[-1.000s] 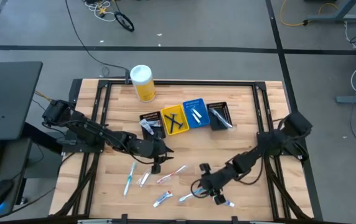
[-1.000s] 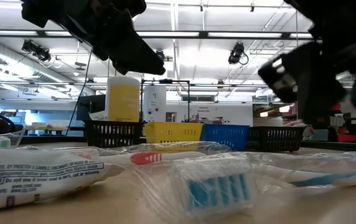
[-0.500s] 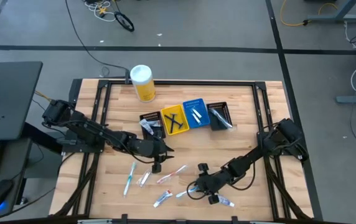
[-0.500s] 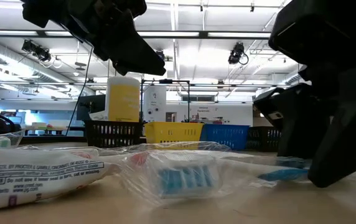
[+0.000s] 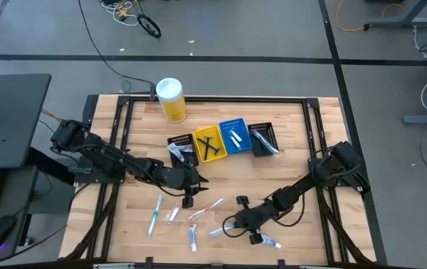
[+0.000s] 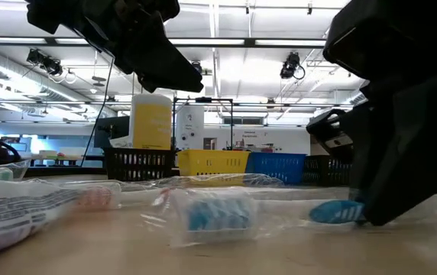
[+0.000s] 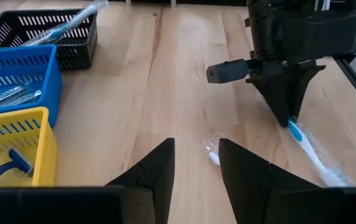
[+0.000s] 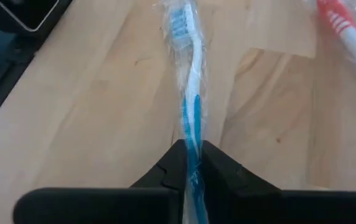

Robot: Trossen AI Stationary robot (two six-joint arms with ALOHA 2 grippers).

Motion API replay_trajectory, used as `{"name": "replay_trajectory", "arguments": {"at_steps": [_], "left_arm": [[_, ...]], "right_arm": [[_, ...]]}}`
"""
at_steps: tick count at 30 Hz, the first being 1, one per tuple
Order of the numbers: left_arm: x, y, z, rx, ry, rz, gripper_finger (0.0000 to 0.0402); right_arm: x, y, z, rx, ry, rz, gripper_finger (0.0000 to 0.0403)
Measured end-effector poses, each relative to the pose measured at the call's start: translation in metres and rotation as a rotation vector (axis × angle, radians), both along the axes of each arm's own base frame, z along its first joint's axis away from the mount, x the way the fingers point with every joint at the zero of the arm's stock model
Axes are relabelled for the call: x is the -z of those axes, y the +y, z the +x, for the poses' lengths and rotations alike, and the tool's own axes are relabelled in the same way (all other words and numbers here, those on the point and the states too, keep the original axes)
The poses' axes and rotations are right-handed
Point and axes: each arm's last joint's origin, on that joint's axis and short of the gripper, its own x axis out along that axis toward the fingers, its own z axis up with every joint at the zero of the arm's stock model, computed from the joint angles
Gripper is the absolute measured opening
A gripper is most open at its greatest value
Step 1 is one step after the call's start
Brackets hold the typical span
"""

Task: Pick & Place Travel size toiletries
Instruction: Put the blue toothbrush into the right black basket

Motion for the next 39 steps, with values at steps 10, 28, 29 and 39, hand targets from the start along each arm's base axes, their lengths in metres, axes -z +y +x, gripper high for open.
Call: {"name": "replay_trajectory", "arguments": {"at_steps": [10,28,29,39], "left_arm": [[0.0,0.0,0.0,0.001,0.0,0.0,0.0132],[0.0,0.0,0.0,0.001,0.0,-0.001,0.0132],[0.0,0.0,0.0,0.001,0.0,-0.001,0.0132],[0.0,0.0,0.0,0.001,0.0,0.0,0.0132]], "right_arm": [[-0.068,-0.02,-0.018,0.096,-0.05,-0.082,0.0035],[-0.117,-0.153,-0.099,1.241,0.151,-0.306,0.0034],[-0.113,-0.16,-0.1,1.272,0.199,-0.284,0.0034],[-0.086,-0.198,-0.097,1.328,0.339,-0.118,0.0034]]}}
